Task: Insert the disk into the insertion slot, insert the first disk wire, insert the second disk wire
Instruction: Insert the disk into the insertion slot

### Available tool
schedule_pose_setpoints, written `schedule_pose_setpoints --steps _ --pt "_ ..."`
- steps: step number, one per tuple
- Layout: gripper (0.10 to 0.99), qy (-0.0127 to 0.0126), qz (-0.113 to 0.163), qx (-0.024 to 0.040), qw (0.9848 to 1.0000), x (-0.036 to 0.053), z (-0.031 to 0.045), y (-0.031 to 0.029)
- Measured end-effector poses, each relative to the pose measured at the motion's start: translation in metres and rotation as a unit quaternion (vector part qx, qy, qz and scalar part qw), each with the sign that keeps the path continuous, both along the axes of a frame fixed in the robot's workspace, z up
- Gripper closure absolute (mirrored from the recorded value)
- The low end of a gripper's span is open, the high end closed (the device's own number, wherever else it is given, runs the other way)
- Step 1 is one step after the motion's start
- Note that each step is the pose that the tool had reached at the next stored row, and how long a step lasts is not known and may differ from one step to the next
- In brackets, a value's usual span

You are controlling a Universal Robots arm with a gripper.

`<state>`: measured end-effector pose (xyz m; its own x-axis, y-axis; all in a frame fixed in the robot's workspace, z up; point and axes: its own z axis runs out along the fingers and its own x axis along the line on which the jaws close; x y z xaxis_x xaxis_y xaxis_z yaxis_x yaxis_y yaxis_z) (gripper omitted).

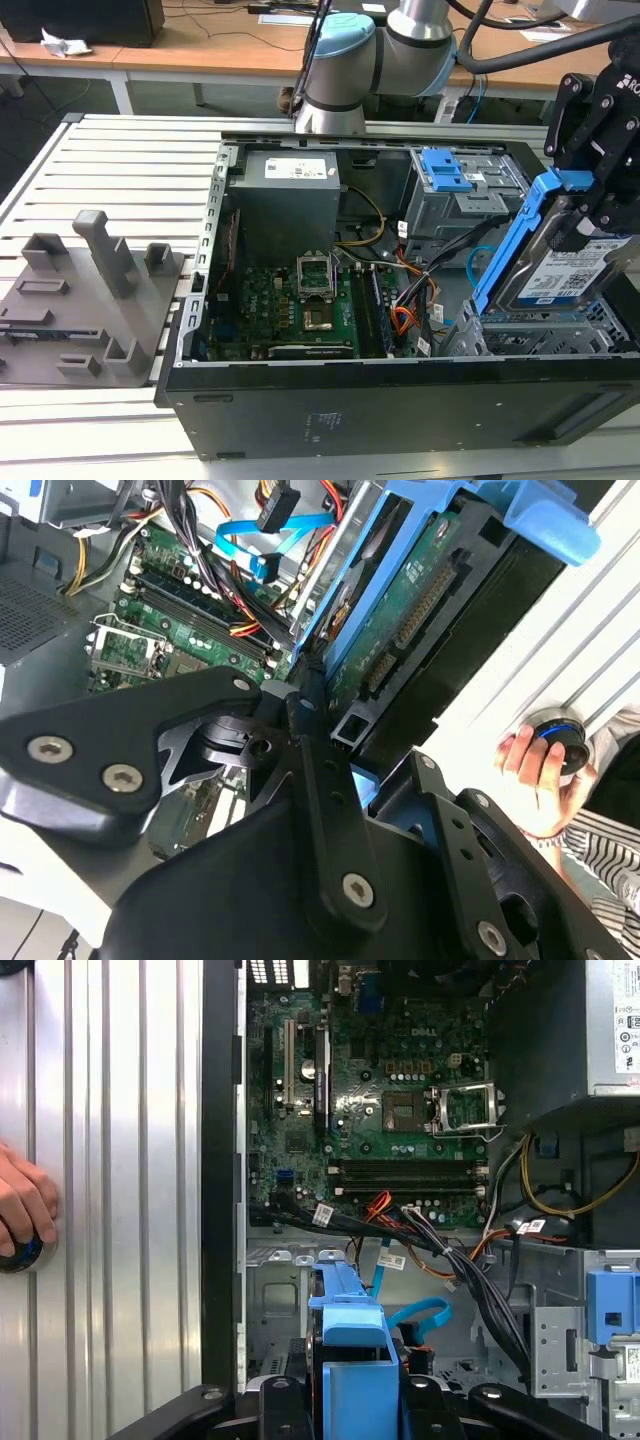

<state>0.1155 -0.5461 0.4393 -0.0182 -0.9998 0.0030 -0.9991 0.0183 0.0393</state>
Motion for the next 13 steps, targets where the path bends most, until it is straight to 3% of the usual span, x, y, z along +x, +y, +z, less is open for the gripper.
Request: schedule_pose_setpoints --steps 13 --pt "0.725 0.0000 0.000 -0.0001 1.0000 0.0002 -0.0195 0.0001"
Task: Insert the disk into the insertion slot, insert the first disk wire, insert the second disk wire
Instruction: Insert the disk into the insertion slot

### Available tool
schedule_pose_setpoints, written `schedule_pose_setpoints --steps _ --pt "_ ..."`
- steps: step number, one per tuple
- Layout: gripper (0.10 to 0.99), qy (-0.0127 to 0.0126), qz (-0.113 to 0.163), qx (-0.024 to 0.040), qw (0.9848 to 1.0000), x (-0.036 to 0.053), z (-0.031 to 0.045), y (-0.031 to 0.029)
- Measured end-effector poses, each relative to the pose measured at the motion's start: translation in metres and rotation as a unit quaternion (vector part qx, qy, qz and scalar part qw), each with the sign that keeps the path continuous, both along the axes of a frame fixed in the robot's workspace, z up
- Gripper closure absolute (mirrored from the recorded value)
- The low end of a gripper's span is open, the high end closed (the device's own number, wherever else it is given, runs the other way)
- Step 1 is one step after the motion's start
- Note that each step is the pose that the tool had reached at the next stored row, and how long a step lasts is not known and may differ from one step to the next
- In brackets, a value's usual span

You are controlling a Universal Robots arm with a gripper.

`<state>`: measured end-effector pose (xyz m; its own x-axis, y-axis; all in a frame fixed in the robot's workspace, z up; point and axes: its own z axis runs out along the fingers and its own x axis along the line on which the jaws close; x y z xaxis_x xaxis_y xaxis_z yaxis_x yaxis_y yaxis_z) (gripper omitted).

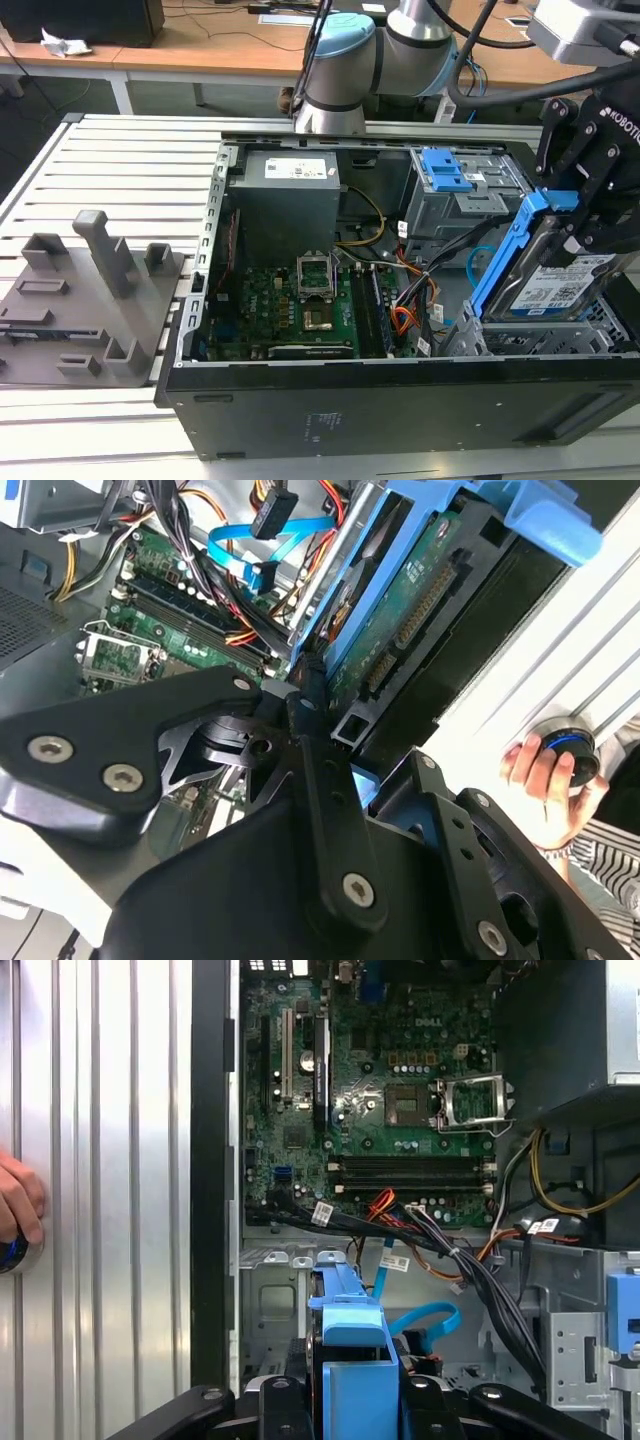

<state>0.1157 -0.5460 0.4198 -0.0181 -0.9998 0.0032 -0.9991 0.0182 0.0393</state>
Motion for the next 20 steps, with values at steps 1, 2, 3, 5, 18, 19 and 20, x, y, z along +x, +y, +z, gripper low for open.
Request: schedule_pose_setpoints --steps 1,2,3,5,18,19,20 --pt "0.725 0.0000 0.000 -0.0001 1.0000 0.0000 -0.0008 0.0000" --pt "0.725 0.0000 0.000 0.0000 1.0000 0.0000 -0.0022 0.0000" --pt "0.725 0.0000 0.000 0.0000 1.0000 0.0000 -0.0030 0.0000" --pt "0.725 0.0000 0.000 0.0000 1.0000 0.0000 -0.0049 0.0000" --pt "0.725 0.0000 0.000 0.0000 1.0000 0.0000 -0.0193 0.0000" --pt "0.725 0.0000 0.000 0.0000 1.0000 0.0000 -0.0209 0.0000" --pt "0.725 0.0000 0.000 0.0000 1.0000 0.0000 -0.0221 0.0000"
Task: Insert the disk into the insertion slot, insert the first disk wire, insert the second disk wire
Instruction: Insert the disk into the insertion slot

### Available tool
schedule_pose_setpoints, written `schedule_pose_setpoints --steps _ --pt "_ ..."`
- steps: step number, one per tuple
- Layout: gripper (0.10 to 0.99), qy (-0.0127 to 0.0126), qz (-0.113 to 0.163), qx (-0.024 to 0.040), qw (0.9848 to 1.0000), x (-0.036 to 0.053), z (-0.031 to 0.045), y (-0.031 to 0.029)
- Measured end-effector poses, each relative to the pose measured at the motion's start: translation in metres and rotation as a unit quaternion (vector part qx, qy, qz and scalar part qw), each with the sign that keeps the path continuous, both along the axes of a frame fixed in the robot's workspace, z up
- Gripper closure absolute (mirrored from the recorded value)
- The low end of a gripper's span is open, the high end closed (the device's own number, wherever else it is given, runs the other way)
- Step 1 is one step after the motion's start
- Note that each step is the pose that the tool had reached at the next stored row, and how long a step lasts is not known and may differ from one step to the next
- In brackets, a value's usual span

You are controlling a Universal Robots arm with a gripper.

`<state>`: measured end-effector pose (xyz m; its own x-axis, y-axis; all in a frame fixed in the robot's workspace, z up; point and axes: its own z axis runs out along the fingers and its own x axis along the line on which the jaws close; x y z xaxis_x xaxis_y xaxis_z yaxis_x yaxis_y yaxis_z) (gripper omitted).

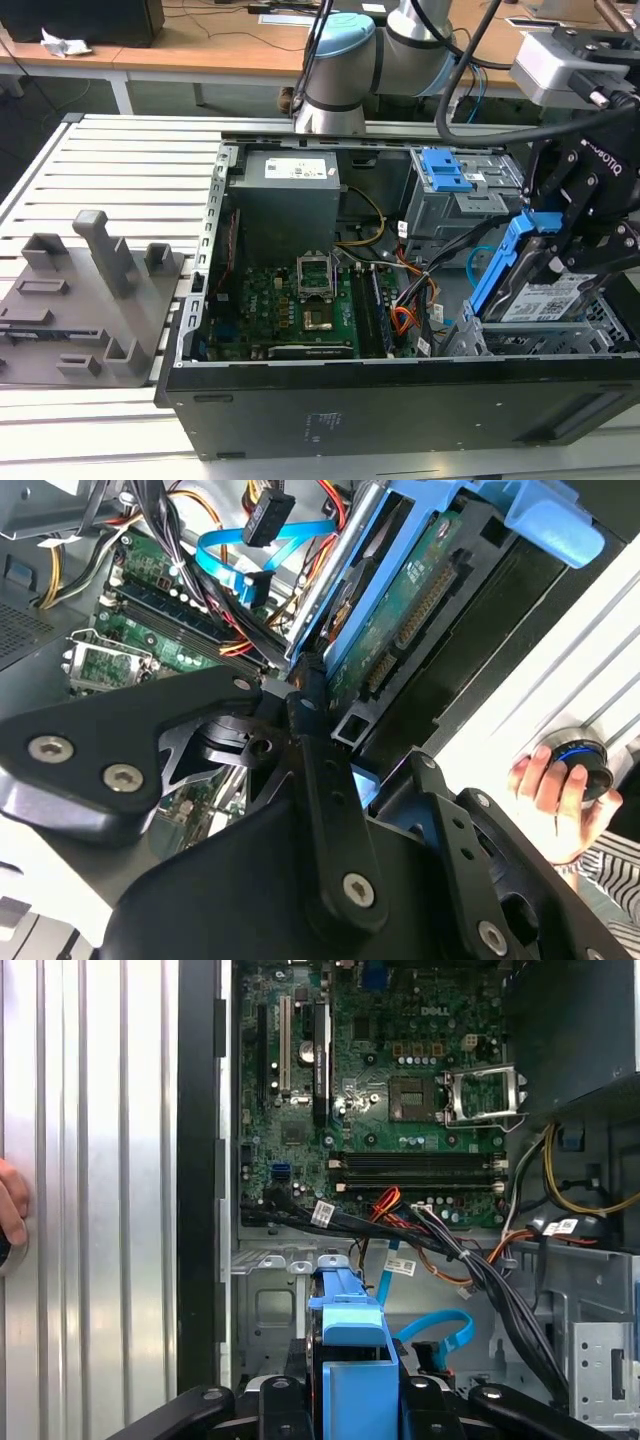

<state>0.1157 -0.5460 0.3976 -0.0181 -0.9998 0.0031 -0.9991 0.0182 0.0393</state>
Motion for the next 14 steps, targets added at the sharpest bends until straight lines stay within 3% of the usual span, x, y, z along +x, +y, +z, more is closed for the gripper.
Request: schedule_pose_setpoints --steps 4,10,11,14 --pt "0.725 0.0000 0.000 -0.0001 1.0000 0.0000 -0.0093 0.0000" --pt "0.714 0.0000 0.000 -0.0001 1.0000 0.0000 -0.0099 0.0000" --pt "0.651 0.0000 0.000 -0.0002 1.0000 0.0000 -0.0099 0.0000" --pt "0.651 0.0000 0.000 0.0000 1.0000 0.0000 -0.0100 0.0000"
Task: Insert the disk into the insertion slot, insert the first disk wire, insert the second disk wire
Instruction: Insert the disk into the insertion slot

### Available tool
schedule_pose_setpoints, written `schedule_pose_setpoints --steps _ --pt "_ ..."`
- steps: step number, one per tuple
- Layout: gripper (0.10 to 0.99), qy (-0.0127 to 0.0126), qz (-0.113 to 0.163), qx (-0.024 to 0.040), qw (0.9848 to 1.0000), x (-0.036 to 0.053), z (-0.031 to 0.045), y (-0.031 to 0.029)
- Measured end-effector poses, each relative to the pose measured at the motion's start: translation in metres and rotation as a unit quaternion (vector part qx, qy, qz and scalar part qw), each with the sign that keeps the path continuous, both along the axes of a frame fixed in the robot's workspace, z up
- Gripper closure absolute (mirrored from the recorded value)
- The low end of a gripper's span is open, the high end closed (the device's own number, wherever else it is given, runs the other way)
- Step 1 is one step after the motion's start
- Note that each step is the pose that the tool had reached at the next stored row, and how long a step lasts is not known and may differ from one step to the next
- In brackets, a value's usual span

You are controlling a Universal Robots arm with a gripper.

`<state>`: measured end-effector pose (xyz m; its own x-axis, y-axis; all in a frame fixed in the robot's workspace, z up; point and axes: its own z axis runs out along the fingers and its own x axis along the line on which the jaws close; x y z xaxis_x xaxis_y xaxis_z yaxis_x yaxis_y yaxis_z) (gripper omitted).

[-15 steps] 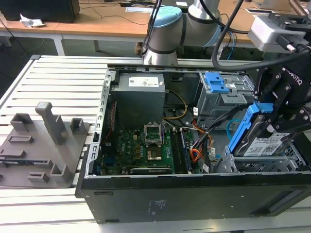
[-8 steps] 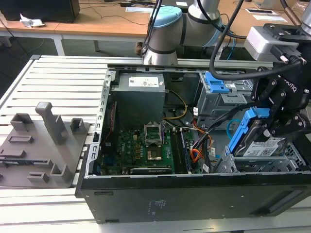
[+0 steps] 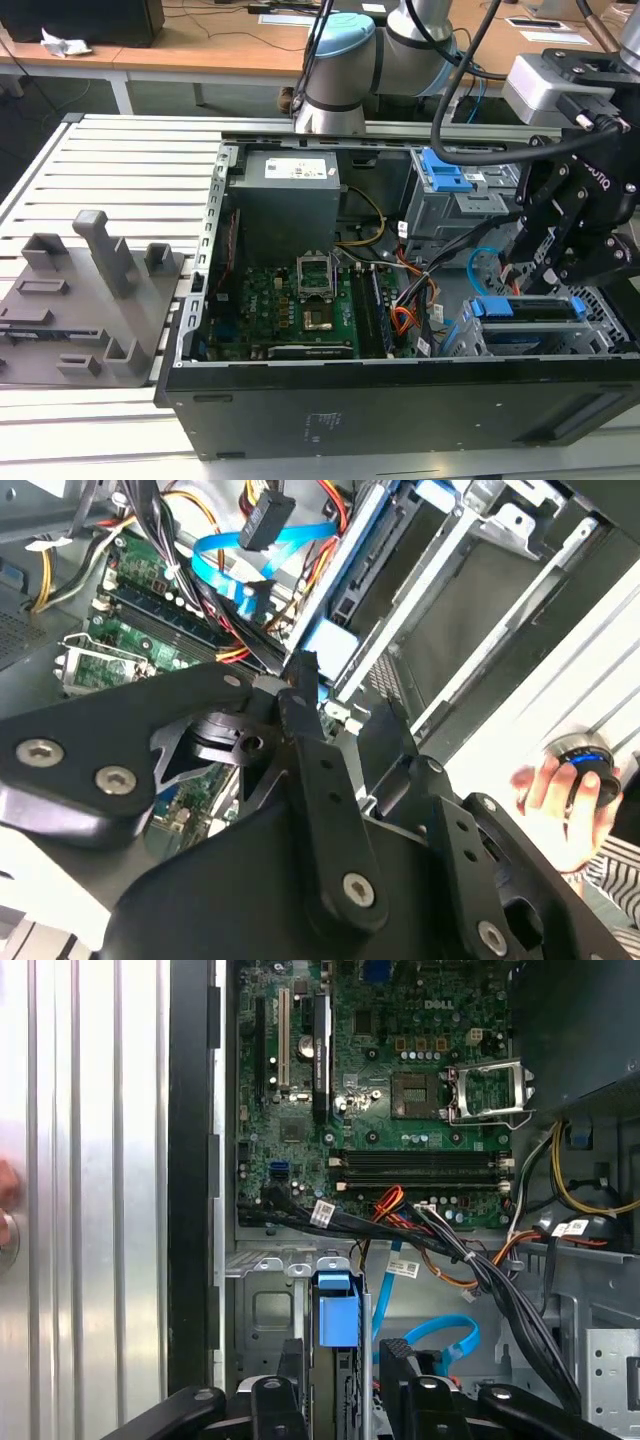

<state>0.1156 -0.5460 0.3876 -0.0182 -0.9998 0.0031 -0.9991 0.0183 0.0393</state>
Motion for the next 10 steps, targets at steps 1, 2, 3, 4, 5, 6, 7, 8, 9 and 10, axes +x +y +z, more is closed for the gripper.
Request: schedule_pose_setpoints --steps 1,2,3,4,5,6,7,8,9,10 --pt "0.651 0.0000 0.000 0.0000 1.0000 0.0000 0.0000 0.0000" --pt "0.651 0.0000 0.000 -0.0001 1.0000 0.0000 0.0000 0.0000" --pt "0.792 0.0000 0.000 -0.0001 1.0000 0.0000 0.0000 0.0000" --pt "0.855 0.0000 0.000 0.0000 1.0000 0.0000 0.0000 0.0000" --pt "0.914 0.0000 0.000 -0.0001 1.0000 0.0000 -0.0001 0.0000" --pt "0.980 0.0000 0.000 -0.0001 1.0000 0.0000 -0.0001 0.0000" --pt "0.980 0.0000 0.000 -0.0001 1.0000 0.0000 -0.0001 0.0000" --pt "0.980 0.0000 0.000 -0.0001 1.0000 0.0000 -0.0001 0.0000" --pt "0.980 0.0000 0.000 -0.0001 1.0000 0.0000 -0.0001 0.0000" --pt "0.980 0.0000 0.000 0.0000 1.0000 0.0000 -0.0002 0.0000"
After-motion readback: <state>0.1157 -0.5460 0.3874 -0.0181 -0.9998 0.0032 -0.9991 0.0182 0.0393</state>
